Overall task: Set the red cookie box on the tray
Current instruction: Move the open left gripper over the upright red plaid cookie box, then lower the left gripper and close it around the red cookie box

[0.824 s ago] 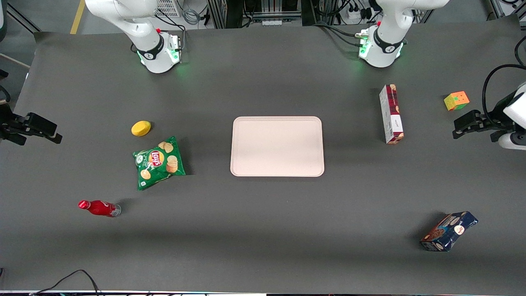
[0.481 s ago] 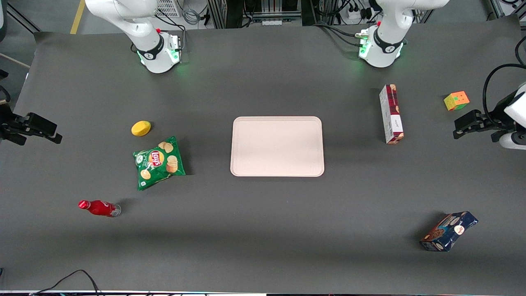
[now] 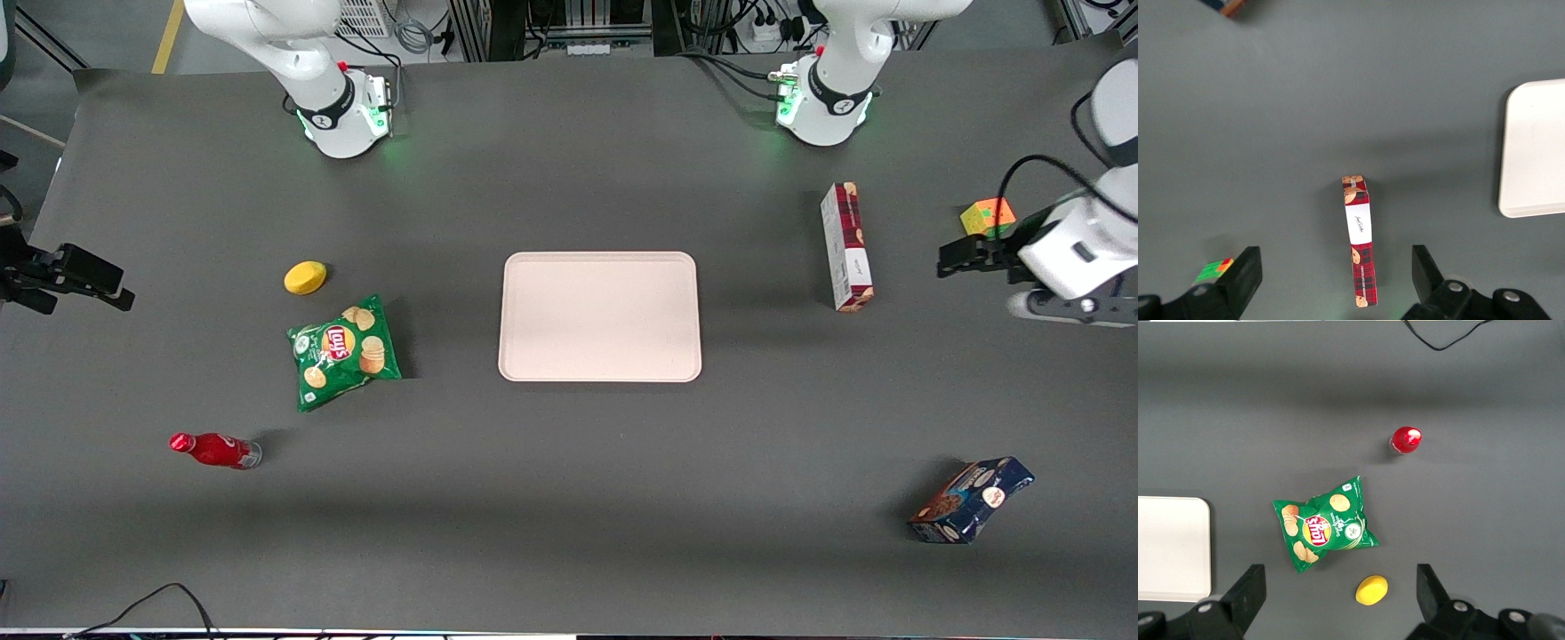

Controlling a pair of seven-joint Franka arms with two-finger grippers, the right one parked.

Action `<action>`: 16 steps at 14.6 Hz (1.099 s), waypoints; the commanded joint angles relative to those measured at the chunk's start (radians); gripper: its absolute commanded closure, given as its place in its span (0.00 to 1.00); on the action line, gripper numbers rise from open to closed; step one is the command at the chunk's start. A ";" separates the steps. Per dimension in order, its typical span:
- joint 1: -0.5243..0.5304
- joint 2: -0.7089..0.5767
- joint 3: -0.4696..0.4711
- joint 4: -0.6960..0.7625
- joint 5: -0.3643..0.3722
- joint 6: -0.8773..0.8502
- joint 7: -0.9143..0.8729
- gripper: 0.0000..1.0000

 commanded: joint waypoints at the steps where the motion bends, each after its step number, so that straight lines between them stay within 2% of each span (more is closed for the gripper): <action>1: -0.003 -0.124 0.002 -0.277 -0.002 0.152 -0.002 0.00; 6: 0.006 -0.236 0.010 -0.613 -0.009 0.384 -0.008 0.00; 9: 0.003 -0.248 0.007 -0.726 -0.009 0.474 -0.045 0.00; 12: -0.003 -0.262 0.004 -0.893 -0.008 0.698 -0.046 0.00; 16: -0.004 -0.229 0.001 -0.995 -0.008 0.853 -0.048 0.00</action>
